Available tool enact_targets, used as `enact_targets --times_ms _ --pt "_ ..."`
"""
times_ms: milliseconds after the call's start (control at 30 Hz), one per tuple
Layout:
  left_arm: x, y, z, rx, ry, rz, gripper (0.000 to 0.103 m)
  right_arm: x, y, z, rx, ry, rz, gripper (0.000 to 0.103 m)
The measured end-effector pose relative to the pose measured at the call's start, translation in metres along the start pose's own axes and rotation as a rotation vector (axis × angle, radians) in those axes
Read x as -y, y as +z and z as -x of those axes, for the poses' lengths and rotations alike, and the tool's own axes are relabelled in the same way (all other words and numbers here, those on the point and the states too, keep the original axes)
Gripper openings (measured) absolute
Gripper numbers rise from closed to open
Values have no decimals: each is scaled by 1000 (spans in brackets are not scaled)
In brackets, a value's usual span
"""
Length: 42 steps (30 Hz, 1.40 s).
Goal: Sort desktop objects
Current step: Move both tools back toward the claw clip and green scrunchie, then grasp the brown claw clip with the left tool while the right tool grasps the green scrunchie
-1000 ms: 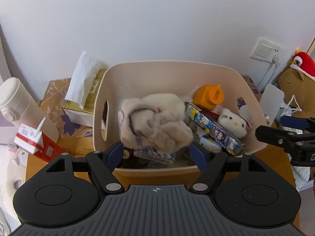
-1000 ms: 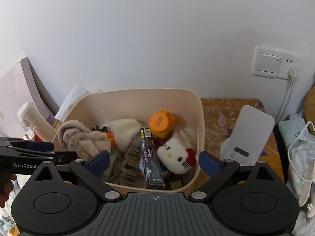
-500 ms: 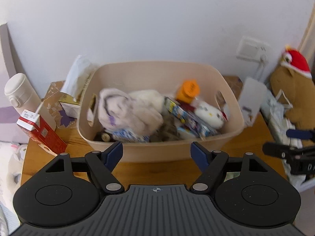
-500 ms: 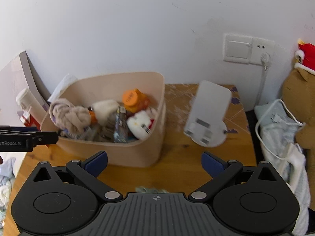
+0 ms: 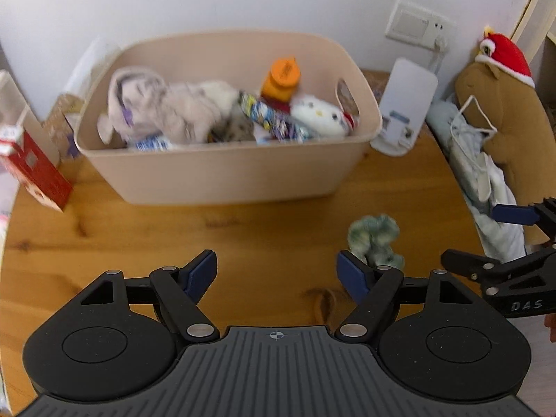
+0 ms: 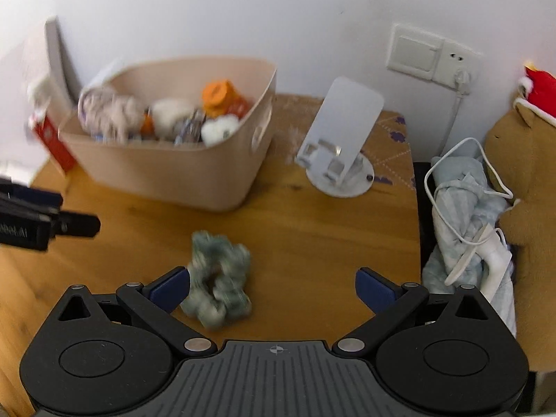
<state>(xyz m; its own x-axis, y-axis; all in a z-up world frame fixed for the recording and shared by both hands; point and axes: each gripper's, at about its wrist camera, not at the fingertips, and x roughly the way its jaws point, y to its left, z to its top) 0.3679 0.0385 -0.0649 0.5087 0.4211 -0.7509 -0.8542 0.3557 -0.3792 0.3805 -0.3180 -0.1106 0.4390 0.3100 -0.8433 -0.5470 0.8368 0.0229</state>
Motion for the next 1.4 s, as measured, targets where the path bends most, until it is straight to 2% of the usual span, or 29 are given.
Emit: enact_targets --times_ms 233,500,833,1100,1233,1300,1367,1400 --pt "10 -21 -21 -76 -25 -4 77 -8 -17 -26 -96 14 117 103" --pt "22 -42 -47 -153 -23 -10 77 -22 -26 -42 -106 27 290 103" --pt "26 -43 -75 -189 12 -5 77 -19 -25 -63 -118 78 283 103" --pt "22 -39 -89 -170 33 -2 76 -24 -23 -76 -97 99 306 103" --pt "16 -37 -91 -147 30 16 62 -29 -21 -82 -81 112 307 102" --pt "14 -36 -90 -132 33 6 58 -31 -20 -84 -74 126 305 95" --pt "12 -36 -88 -118 37 -3 51 -32 -18 -86 -80 139 302 82" --pt "11 -35 -88 -112 39 -5 45 -33 -18 -86 -79 141 301 79"
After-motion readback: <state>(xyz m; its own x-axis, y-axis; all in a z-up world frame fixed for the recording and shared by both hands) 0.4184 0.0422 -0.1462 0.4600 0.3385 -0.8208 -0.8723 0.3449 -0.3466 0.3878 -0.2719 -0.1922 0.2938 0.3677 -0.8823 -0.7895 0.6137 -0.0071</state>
